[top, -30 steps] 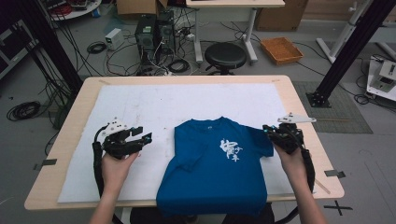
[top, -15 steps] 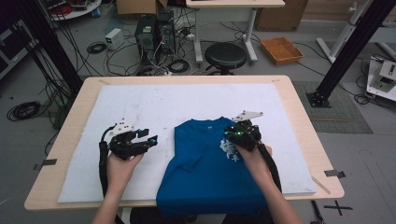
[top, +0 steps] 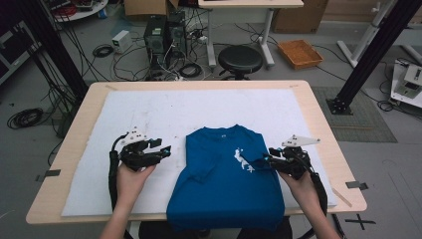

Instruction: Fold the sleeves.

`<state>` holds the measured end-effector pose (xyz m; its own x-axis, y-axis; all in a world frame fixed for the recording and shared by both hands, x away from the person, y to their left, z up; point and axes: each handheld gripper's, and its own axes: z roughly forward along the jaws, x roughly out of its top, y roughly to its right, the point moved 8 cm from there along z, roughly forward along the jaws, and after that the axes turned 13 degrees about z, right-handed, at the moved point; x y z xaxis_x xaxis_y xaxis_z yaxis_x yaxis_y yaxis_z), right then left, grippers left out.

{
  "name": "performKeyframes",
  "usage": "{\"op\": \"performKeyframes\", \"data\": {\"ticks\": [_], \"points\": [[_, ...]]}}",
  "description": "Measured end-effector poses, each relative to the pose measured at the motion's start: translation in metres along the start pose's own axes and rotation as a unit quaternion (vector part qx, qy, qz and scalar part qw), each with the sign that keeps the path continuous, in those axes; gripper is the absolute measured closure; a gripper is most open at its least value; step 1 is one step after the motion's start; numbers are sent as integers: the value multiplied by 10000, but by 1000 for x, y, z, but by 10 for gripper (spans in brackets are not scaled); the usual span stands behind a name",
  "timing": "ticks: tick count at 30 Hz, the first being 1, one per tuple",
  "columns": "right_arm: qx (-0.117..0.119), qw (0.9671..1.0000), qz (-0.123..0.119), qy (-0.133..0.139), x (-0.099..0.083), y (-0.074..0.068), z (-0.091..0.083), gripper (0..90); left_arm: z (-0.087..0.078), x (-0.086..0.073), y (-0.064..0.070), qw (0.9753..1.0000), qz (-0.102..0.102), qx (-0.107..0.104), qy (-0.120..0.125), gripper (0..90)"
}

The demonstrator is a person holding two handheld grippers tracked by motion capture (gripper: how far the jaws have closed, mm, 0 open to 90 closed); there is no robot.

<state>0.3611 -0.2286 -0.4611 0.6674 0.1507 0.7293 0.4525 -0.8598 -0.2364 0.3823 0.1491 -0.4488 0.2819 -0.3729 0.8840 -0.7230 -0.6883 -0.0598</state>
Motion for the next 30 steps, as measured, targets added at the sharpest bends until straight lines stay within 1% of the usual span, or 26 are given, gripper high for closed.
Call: {"op": "performKeyframes", "data": {"ticks": [2, 3, 4, 6, 7, 8, 9, 11, 13, 15, 16, 18, 19, 20, 21, 24, 25, 26, 27, 28, 29, 30], "points": [[-118, 9998, -101, -153, -8, 1, 2, 793, 2, 0, 1, 10000, 4, -27, -3, 484], [-118, 9998, -101, -153, -8, 1, 2, 793, 2, 0, 1, 10000, 4, -27, -3, 484], [-181, 9993, -206, -244, -14, -2, 5, 886, 3, 0, 2, 10000, 6, -22, -25, 484], [-166, 9990, -332, -244, -17, -10, 6, 890, 4, 0, 2, 10000, 18, -44, -49, 484], [-148, 9989, -381, -219, -17, -14, 5, 890, 4, 0, 3, 10000, 23, -51, -48, 484], [-148, 9989, -381, -219, -17, -14, 5, 890, 4, 0, 3, 10000, 23, -49, -44, 484], [-51, 9988, -456, -155, -17, -23, 5, 890, 4, 0, 3, 10000, 17, -46, -42, 484], [27, 9987, -473, -171, -19, -30, 5, 889, 4, 0, 3, 10000, 3, -49, -26, 484], [42, 9986, -496, -198, -22, -34, 5, 889, 4, 0, 3, 10000, -5, -37, -22, 484], [18, 9980, -554, -296, -27, -35, 3, 884, 4, 0, 3, 10000, 2, -44, -26, 484], [-48, 9977, -576, -343, -30, -34, 2, 871, 4, 0, 3, 10000, -6, -42, -19, 484], [-173, 9969, -618, -449, -34, -31, 1, 805, 4, 0, 3, 10000, 1, -51, -33, 484], [-195, 9967, -611, -496, -36, -30, 0, 765, 4, 0, 3, 10000, 12, -60, -49, 484], [-170, 9967, -606, -521, -38, -29, -1, 720, 5, 0, 3, 10000, 24, -59, -53, 483], [-139, 9968, -614, -493, -38, -29, -2, 709, 5, 0, 3, 10000, 24, -59, -53, 483], [-105, 9974, -605, -378, -34, -29, -4, 708, 6, 1, 4, 10000, 5, -52, -54, 483], [-122, 9977, -619, -245, -23, -30, -2, 708, 6, 1, 5, 10000, 10, -55, -57, 483], [-126, 9978, -620, -211, -18, -31, 1, 708, 8, 1, 6, 10000, 15, -62, -55, 483], [-126, 9978, -620, -211, -18, -31, 1, 708, 8, 1, 6, 10000, 15, -62, -55, 482], [-128, 9976, -638, -218, -12, -33, 5, 708, 8, 2, 7, 10000, 18, -80, -50, 482], [-120, 9975, -637, -267, -2, -36, 17, 708, 9, 2, 8, 10000, 20, -86, -45, 482], [-120, 9975, -637, -267, -2, -36, 17, 708, 9, 2, 8, 10000, 20, -86, -45, 482]]}}
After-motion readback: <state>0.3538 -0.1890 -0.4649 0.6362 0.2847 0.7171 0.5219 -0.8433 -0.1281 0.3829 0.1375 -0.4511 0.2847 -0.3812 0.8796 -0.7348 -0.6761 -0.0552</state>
